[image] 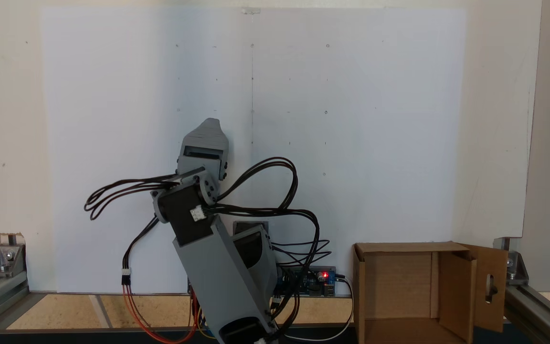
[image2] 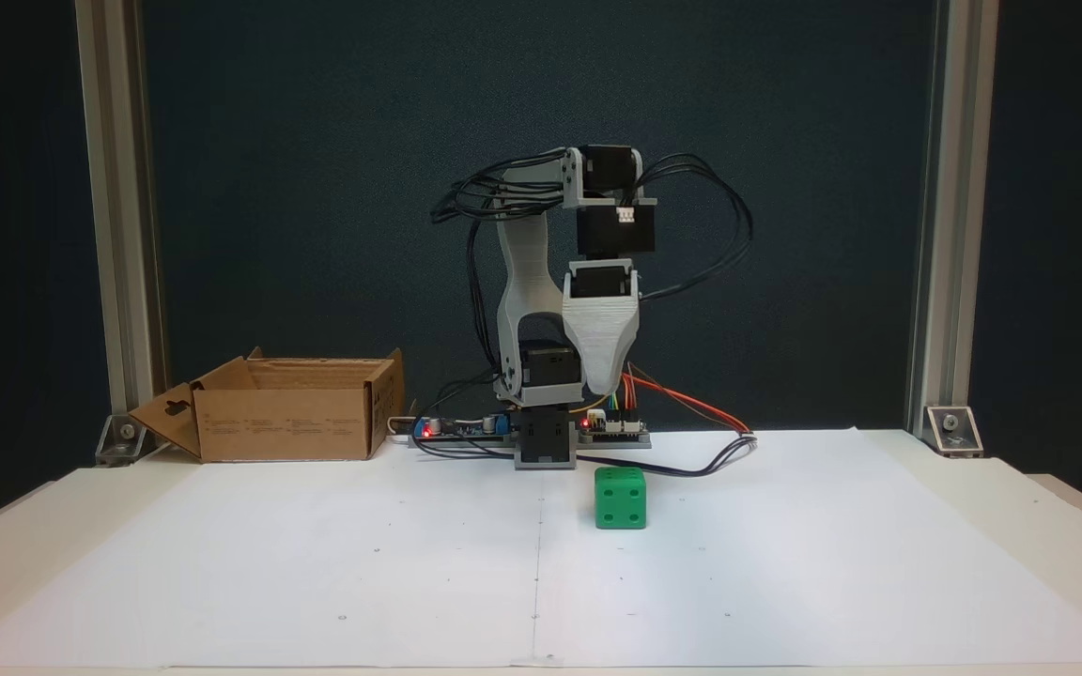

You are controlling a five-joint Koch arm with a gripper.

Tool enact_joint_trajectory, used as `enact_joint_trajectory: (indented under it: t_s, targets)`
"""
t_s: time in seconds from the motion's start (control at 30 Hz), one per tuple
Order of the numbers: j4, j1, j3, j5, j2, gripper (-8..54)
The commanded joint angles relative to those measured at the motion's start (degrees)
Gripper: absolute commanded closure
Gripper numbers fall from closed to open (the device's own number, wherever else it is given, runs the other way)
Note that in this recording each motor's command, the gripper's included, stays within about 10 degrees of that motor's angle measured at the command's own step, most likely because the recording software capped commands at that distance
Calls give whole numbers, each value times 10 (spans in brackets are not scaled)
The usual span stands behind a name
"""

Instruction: Grasp a green dice and put it in the bin.

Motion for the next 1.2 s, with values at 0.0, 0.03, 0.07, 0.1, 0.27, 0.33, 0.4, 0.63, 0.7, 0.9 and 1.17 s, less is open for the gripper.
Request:
enact_joint_trajectory:
  t_s: [0.0, 0.03, 0.07, 0.1, 0.27, 0.33, 0.4, 0.63, 0.7, 0.9, 1.17]
  targets:
    - [-26, -1, 4, 40, 2, 20]
    - [-37, -2, 14, 40, 2, 20]
    - [-44, -2, 25, 40, 3, 20]
    - [-52, -2, 35, 41, 4, 20]
    - [-97, -3, 88, 41, 12, 21]
    - [-125, -10, 110, 41, 21, 23]
    - [-150, -20, 129, 42, 29, 23]
    - [-177, -46, 154, 47, 28, 23]
    - [-176, -46, 156, 47, 24, 23]
    - [-181, -44, 166, 47, 6, 22]
    - [-208, -40, 185, 47, 7, 22]
